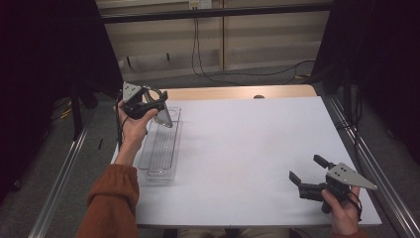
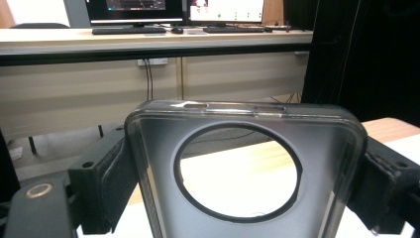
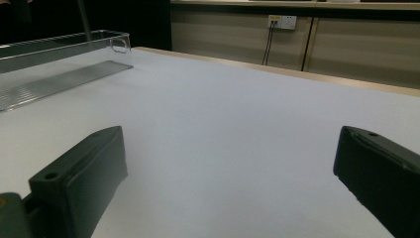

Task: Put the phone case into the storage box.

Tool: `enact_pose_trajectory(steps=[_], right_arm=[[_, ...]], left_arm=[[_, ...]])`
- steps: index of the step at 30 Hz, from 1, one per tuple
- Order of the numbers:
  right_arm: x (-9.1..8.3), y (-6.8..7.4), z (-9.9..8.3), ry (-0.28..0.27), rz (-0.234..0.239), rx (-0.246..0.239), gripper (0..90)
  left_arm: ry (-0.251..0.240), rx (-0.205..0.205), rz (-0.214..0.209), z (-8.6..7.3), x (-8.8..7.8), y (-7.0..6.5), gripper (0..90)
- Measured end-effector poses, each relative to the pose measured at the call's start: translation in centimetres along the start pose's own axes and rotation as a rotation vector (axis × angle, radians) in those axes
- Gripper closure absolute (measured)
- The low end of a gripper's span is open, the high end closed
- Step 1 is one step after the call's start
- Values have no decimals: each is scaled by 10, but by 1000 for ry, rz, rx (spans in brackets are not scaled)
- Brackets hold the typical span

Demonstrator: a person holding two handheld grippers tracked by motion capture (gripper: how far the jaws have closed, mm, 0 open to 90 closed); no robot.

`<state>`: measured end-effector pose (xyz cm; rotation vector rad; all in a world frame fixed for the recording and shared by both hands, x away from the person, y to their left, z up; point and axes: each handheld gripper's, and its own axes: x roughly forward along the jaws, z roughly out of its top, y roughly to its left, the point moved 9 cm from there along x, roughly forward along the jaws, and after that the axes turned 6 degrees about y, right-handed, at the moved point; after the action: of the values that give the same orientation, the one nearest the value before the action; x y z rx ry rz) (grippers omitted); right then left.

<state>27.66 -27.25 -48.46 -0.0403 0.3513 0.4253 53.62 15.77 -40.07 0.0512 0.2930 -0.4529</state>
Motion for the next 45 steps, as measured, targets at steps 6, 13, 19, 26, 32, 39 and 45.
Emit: enact_pose_trajectory(steps=[6, 13, 19, 26, 32, 39, 45], right_arm=[[0, 1, -1, 5, 5, 1, 0], [0, 2, -1, 7, 15, 0, 0], [1, 1, -2, 8, 15, -3, 0], [1, 1, -2, 6, 13, -3, 0], [1, 1, -2, 4, 10, 8, 0], [1, 1, -2, 7, 11, 5, 0], [0, 1, -2, 5, 11, 11, 0]], left_arm=[[14, 10, 14, -4, 12, 0, 123], [22, 8, 26, -12, 23, 3, 123], [38, 14, 23, -20, 31, 1, 122], [45, 25, 28, -22, 37, -1, 122], [35, 11, 22, -24, 41, 0, 121], [36, 15, 19, -25, 44, 0, 120], [39, 5, 27, -27, 46, 1, 118]])
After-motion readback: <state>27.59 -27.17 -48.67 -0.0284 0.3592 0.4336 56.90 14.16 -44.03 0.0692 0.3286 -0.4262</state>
